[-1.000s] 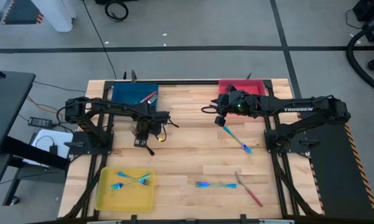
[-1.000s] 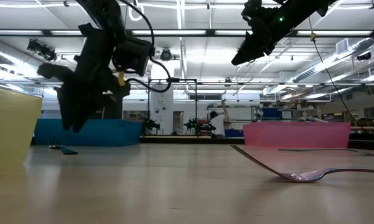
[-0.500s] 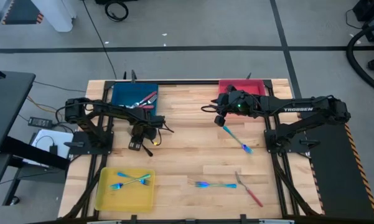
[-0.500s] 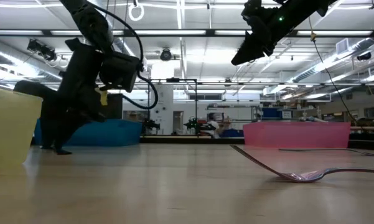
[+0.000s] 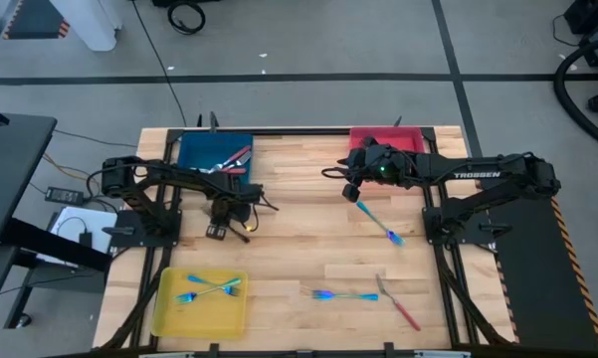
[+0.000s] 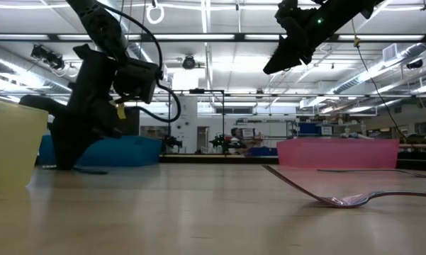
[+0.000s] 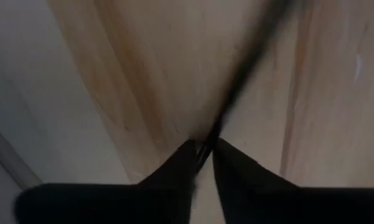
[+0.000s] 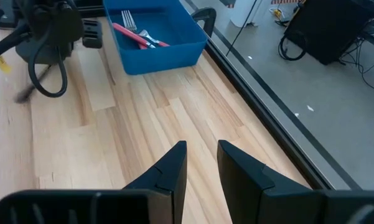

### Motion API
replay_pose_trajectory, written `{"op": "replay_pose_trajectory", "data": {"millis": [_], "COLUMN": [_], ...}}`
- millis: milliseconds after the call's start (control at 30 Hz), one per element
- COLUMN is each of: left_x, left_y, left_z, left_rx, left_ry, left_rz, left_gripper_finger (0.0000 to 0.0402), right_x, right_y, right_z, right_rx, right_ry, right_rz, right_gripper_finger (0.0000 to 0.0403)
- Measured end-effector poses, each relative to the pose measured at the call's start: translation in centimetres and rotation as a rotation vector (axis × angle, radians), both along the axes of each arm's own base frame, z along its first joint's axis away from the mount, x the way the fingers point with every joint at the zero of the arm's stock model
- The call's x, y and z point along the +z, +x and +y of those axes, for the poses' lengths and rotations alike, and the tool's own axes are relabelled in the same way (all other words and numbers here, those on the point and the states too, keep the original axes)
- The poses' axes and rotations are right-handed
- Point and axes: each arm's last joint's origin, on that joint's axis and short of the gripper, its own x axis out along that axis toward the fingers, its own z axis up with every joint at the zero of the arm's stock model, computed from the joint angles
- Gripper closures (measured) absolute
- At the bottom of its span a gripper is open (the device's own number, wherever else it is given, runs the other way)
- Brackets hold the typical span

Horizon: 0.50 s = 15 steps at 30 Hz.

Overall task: Sort silverware by color (type)
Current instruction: Put the black fork into the red bin

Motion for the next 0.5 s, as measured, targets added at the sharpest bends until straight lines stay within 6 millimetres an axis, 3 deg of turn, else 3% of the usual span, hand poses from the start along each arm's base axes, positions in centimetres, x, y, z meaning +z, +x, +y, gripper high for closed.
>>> {"op": "replay_pose_trajectory", "data": {"millis": [133, 367, 500], "left_x": [0.0, 0.2, 1.0], "left_y": [0.1, 0.2, 1.3], "left_z": [0.0, -0.1, 0.0], "left_rx": [-0.003, -0.001, 0.016], "left_ry": [0.001, -0.038, -0.073], "left_rz": [-0.002, -0.002, -0.043], "left_gripper_finger": [0.0389, 0.0394, 0.0399], "right_x": [0.0, 0.0, 0.0], "right_y": [0.0, 0.0, 0.0], "right_z": [0.0, 0.0, 0.0], "right_rx": [0.000, 0.000, -0.001], "right_ry": [0.000, 0.000, 0.000], "right_rz": [0.000, 0.000, 0.000], "right_gripper_finger": [0.0304, 0.0304, 0.0304]}}
